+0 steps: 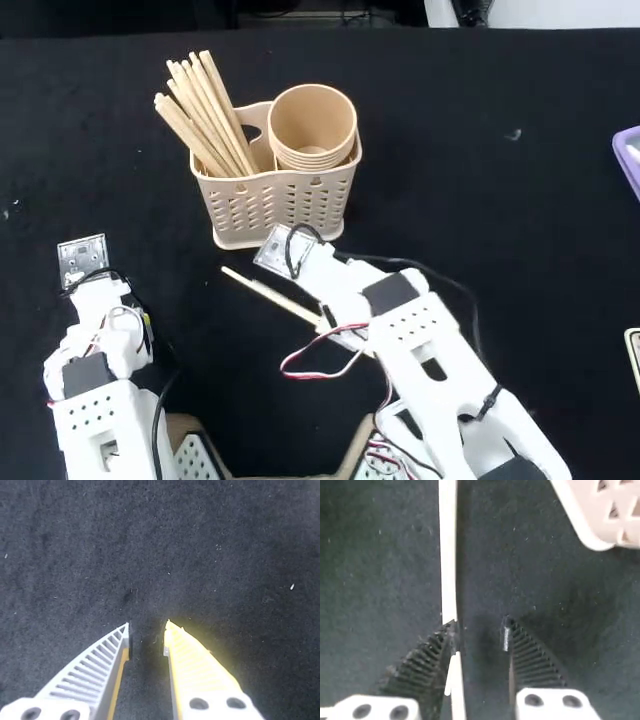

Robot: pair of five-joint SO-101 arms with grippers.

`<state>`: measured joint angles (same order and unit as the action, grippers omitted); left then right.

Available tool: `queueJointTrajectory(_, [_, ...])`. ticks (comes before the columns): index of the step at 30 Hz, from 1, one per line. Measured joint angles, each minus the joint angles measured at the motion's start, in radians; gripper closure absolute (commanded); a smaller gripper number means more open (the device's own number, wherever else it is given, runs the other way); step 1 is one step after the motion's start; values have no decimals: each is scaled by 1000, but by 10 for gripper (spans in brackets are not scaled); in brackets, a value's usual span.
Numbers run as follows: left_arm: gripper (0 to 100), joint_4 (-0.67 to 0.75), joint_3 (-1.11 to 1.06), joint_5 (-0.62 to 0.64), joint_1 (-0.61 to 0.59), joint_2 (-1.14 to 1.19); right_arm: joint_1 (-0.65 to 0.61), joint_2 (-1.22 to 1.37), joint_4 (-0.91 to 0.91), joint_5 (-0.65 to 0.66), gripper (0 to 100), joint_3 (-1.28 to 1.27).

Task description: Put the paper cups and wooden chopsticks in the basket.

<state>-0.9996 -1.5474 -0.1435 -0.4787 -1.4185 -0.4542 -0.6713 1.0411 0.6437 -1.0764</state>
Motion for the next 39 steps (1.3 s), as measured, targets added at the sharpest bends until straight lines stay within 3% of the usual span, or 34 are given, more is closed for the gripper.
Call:
queueJointTrajectory(7, [873, 0, 0, 0, 0, 0, -26, 0, -5, -9, 852, -46])
queueJointTrajectory(12, [873, 0, 0, 0, 0, 0, -75, 0, -37, -9, 760, -115])
queueJointTrajectory(24, [873, 0, 0, 0, 0, 0, -77, 3, -66, -6, 789, -118])
queueJointTrajectory(34, [873, 0, 0, 0, 0, 0, -58, 284, -195, -3, 795, -57])
queueJointTrajectory(36, [873, 0, 0, 0, 0, 0, -51, 313, -193, 0, 822, -35])
queueJointTrajectory(39, [873, 0, 0, 0, 0, 0, -43, 334, -193, 3, 949, -21])
